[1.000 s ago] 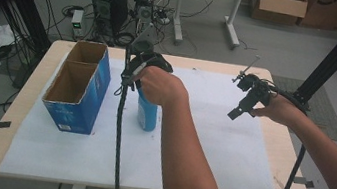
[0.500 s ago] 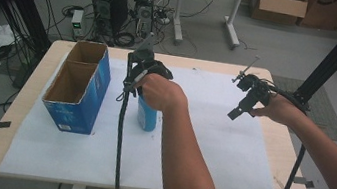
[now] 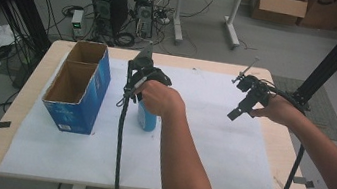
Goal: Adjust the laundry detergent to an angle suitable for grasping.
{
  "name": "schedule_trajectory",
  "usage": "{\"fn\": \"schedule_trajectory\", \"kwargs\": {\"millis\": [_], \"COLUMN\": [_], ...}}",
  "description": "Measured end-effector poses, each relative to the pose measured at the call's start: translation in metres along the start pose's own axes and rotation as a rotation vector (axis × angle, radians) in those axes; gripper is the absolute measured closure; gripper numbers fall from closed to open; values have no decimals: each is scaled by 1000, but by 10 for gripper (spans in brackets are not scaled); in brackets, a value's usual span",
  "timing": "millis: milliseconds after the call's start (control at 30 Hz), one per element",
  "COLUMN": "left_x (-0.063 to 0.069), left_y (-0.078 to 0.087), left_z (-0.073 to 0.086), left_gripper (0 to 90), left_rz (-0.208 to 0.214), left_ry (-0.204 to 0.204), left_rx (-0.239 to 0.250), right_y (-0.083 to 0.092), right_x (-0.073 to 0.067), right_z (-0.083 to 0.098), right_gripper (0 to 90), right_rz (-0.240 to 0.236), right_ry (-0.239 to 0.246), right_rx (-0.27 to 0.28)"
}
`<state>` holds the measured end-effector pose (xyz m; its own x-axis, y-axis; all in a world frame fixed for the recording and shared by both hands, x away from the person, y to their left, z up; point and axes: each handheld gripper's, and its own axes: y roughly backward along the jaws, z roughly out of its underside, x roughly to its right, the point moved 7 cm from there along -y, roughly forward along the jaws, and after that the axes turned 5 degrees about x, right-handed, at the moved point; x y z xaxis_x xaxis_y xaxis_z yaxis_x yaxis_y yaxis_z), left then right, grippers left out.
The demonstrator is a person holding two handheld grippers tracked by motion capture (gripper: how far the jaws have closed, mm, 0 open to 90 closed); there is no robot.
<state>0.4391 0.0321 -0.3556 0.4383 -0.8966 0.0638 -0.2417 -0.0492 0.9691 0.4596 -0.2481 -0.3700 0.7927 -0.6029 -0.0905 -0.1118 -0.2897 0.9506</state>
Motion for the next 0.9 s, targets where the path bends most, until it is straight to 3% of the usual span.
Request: {"fn": "schedule_trajectory", "kwargs": {"millis": [333,900], "left_x": [-1,-1], "left_y": [-5,-6], "left_z": [0,-1], "left_gripper": [196,300], "left_rz": [-5,-9], "left_ry": [-3,1], "left_rx": [-1,12], "right_y": [-2,-3], "right_x": [2,3], "right_z": [0,0], "right_gripper": [195,198], "right_rz": [-4,-5], "right_ry": [0,-3], "right_rx": [3,0]}}
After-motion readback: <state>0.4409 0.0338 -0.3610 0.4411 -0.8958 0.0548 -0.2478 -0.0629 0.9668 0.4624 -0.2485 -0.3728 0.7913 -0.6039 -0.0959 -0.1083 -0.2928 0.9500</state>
